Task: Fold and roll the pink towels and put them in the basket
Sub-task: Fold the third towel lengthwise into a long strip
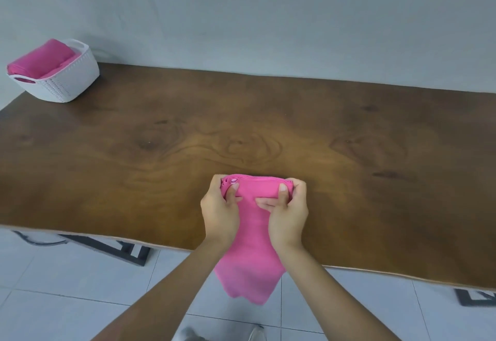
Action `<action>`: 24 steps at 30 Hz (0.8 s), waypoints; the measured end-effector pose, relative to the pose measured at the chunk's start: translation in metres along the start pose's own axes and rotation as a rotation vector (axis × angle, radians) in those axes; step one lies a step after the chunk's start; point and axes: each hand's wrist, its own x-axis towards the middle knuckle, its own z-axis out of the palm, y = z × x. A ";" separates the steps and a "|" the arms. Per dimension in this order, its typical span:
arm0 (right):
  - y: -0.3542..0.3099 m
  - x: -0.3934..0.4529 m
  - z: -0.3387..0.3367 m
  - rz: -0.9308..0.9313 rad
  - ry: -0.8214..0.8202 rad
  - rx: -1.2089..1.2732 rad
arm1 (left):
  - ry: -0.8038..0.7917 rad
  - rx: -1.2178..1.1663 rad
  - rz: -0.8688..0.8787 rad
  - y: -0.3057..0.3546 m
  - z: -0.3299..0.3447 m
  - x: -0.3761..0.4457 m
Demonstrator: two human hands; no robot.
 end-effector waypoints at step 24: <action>-0.006 0.289 0.137 0.001 0.117 -0.039 | -0.064 0.043 0.066 0.011 0.129 0.305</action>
